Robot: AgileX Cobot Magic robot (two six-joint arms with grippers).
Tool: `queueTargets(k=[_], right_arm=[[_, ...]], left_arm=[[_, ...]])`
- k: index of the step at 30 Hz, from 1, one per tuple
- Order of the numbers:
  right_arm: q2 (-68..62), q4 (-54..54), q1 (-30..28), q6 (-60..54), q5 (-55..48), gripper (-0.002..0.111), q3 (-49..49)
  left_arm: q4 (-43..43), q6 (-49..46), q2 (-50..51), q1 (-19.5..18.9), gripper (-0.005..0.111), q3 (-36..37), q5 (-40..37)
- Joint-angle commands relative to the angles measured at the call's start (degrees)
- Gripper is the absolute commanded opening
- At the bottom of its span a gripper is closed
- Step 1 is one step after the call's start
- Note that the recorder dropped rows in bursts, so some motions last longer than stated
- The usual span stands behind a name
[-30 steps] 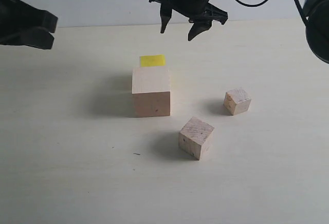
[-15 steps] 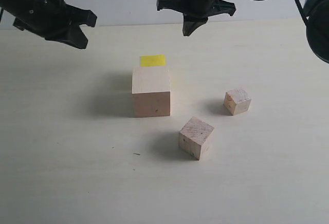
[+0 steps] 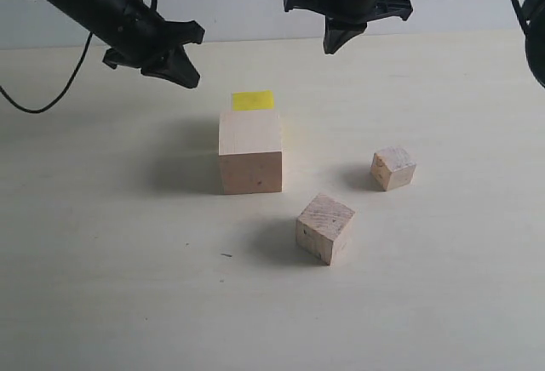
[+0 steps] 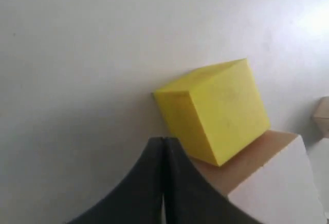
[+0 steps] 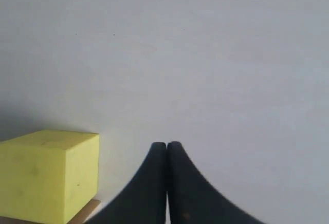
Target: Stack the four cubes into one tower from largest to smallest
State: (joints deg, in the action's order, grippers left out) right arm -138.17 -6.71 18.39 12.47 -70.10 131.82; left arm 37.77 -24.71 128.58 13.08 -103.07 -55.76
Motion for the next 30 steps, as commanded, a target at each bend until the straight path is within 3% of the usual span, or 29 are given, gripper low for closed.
queueTargets(k=[1,10,30], right_arm=[[0.8,-0.2,-0.2,-0.8,0.1,0.000,0.5],[1.6,1.0,-2.9,-0.6,0.1,0.000,0.5],[5.4,-0.9,-5.7,-2.0,0.1,0.000,0.5]], left_arm=[[2.4,-0.4,3.6,-0.1,0.000,-5.2,-2.9],[3.7,-0.4,9.3,0.1,0.000,-11.2,-5.9],[4.4,-1.9,10.8,3.6,0.000,-11.7,-7.2]])
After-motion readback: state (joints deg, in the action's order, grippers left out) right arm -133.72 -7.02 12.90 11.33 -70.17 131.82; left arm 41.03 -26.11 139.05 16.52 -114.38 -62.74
